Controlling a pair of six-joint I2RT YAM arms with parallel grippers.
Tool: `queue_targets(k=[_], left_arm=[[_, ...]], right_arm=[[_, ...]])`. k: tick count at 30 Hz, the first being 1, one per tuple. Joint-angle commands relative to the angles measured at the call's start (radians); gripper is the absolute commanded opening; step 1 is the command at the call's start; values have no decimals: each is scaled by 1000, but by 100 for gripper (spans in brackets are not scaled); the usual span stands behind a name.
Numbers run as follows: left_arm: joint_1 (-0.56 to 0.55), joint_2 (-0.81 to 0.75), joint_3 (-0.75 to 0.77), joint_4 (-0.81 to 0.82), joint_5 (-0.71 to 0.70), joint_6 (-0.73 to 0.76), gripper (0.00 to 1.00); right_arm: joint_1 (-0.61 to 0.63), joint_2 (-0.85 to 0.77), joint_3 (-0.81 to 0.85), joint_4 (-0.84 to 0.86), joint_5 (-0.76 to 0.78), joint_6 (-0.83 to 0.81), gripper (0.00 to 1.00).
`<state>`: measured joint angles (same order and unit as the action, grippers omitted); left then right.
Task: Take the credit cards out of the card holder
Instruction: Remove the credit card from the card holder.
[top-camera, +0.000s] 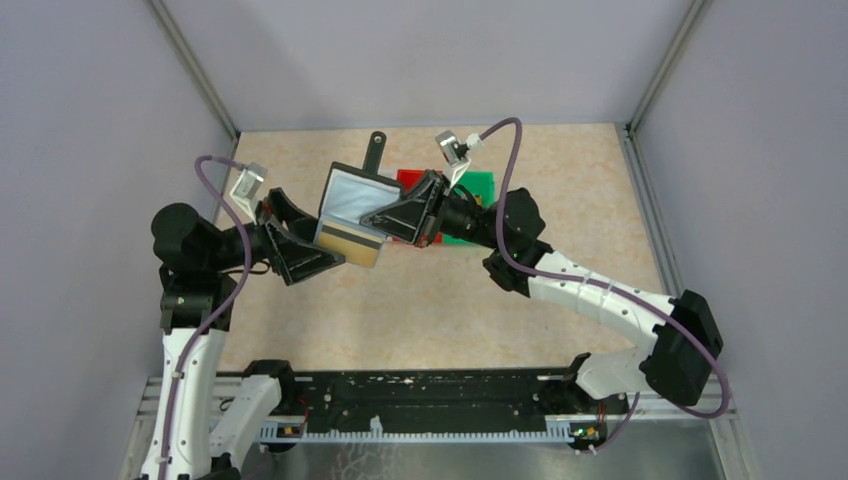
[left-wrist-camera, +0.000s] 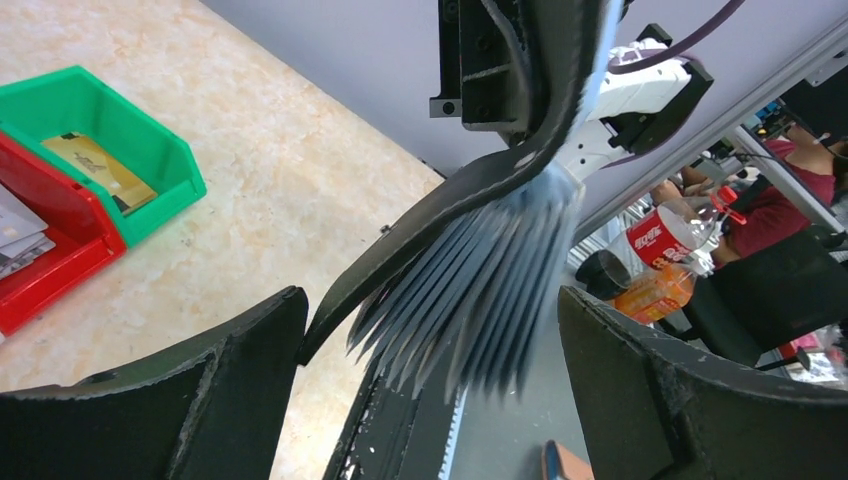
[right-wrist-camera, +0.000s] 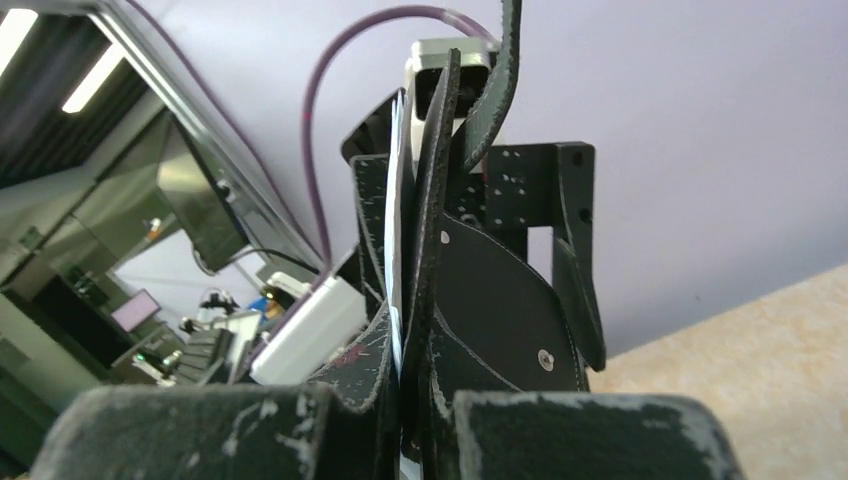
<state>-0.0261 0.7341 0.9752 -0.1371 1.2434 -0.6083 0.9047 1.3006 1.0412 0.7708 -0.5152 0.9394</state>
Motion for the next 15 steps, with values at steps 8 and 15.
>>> queue_targets(k=[8, 15], left_arm=[[-1, -36, -79, 302, 2, -293, 99], [-1, -105, -169, 529, -27, -511, 99]], right_arm=[[16, -1, 70, 213, 98, 130, 0], [60, 0, 39, 237, 193, 100, 0]])
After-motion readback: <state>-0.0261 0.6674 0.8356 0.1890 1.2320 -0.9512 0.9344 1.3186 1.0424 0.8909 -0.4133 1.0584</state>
